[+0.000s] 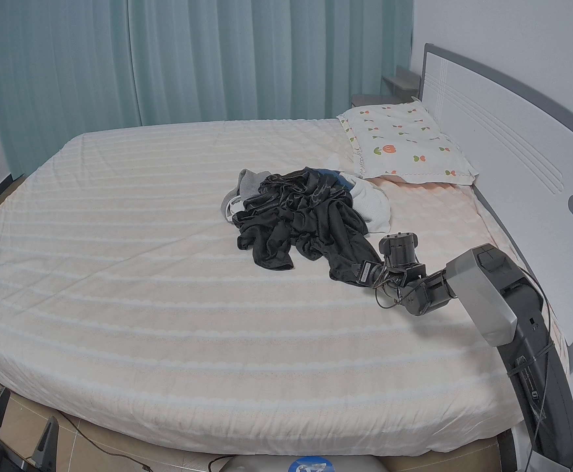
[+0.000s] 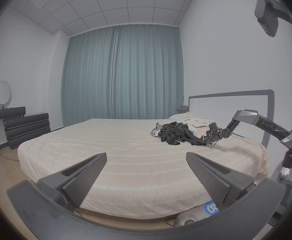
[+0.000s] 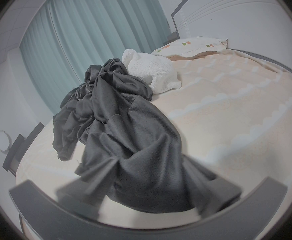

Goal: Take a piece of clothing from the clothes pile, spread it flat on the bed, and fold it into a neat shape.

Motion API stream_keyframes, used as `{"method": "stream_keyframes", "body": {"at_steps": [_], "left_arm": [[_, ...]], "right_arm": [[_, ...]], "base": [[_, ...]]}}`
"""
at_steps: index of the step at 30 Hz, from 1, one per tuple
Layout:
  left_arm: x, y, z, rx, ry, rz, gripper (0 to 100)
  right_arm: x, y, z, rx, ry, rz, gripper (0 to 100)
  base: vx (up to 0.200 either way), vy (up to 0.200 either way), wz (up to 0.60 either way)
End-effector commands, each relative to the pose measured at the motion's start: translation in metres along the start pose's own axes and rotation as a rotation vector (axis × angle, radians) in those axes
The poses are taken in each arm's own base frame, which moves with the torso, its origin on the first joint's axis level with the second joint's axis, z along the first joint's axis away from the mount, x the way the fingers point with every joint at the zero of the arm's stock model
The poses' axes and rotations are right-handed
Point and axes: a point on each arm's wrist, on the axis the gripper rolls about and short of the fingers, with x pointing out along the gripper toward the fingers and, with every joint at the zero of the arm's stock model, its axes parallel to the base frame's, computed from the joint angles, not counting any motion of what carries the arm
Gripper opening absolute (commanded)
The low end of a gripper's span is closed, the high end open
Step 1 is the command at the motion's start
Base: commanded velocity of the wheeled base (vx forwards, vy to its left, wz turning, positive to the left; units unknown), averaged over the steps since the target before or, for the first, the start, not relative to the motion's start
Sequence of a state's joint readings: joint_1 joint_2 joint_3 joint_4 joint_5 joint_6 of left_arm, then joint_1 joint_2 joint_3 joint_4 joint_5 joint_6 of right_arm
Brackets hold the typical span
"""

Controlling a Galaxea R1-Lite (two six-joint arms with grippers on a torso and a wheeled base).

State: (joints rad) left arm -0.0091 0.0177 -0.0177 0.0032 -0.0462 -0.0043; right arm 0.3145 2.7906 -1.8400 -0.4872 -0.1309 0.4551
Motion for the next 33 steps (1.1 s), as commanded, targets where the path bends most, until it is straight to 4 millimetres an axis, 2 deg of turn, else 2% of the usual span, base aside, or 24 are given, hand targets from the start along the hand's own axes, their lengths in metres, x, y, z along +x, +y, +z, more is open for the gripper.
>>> {"method": "stream_keyframes", "body": {"at_steps": [1, 7, 8, 14, 15, 17, 19, 20, 21, 22, 23, 24, 25, 27, 29, 33], "left_arm": [[0.001, 0.000, -0.005, -0.001, 0.012, 0.000, 100], [0.001, 0.000, -0.005, -0.001, 0.012, 0.000, 100], [0.001, 0.000, -0.005, -0.001, 0.012, 0.000, 100], [0.001, 0.000, -0.005, -0.001, 0.012, 0.000, 100], [0.001, 0.000, -0.005, -0.001, 0.012, 0.000, 100], [0.001, 0.000, -0.005, 0.010, 0.012, 0.006, 100], [0.001, 0.000, -0.005, 0.001, 0.012, 0.005, 100], [0.001, 0.000, -0.005, -0.001, 0.012, 0.005, 100], [0.001, 0.000, -0.002, -0.008, -0.009, 0.005, 100], [-0.002, 0.000, 0.010, -0.029, -0.078, 0.005, 100], [-0.004, 0.000, 0.018, -0.038, -0.118, -0.003, 100], [-0.017, -0.001, 0.059, -0.096, -0.296, -0.028, 100], [-0.021, -0.001, 0.089, -0.139, -0.346, -0.059, 100], [-0.014, -0.001, 0.104, -0.125, -0.288, -0.063, 100], [-0.007, -0.001, 0.103, -0.124, -0.223, -0.062, 100], [0.017, -0.001, 0.082, -0.123, -0.022, -0.091, 100]], "right_arm": [[-0.004, 0.010, 0.002, 0.008, -0.008, 0.020, 0], [-0.016, 0.021, 0.013, 0.012, -0.031, 0.044, 0], [-0.022, 0.022, 0.017, 0.016, -0.036, 0.048, 0], [-0.090, 0.035, 0.038, 0.093, -0.062, 0.176, 0], [-0.090, 0.035, 0.038, 0.093, -0.062, 0.176, 0], [-0.133, 0.034, 0.047, 0.147, -0.042, 0.254, 0], [-0.164, 0.036, 0.050, 0.175, -0.029, 0.319, 0], [-0.171, 0.036, 0.051, 0.178, -0.027, 0.329, 0], [-0.195, 0.036, 0.054, 0.189, -0.031, 0.362, 0], [-0.209, 0.036, 0.056, 0.191, -0.036, 0.380, 0], [-0.213, 0.036, 0.058, 0.191, -0.041, 0.387, 0], [-0.233, 0.037, 0.064, 0.191, -0.055, 0.416, 0], [-0.252, 0.038, 0.074, 0.189, -0.074, 0.448, 0], [-0.278, 0.041, 0.088, 0.187, -0.112, 0.503, 0], [-0.304, 0.047, 0.093, 0.180, -0.131, 0.554, 0], [-0.344, 0.056, 0.096, 0.168, -0.153, 0.628, 0]], "base": [[0.000, 0.000, 0.00], [0.000, 0.000, 0.00], [0.000, 0.000, 0.00], [0.000, 0.000, 0.00], [0.000, 0.000, 0.00], [0.000, 0.000, 0.00], [0.000, 0.000, 0.00], [0.000, 0.000, 0.00], [0.000, 0.000, 0.00], [0.000, 0.000, 0.00], [0.000, 0.000, 0.00], [0.000, 0.000, 0.00], [0.000, 0.000, 0.00], [0.000, 0.000, 0.00], [0.000, 0.000, 0.00], [0.000, 0.000, 0.00]]}}
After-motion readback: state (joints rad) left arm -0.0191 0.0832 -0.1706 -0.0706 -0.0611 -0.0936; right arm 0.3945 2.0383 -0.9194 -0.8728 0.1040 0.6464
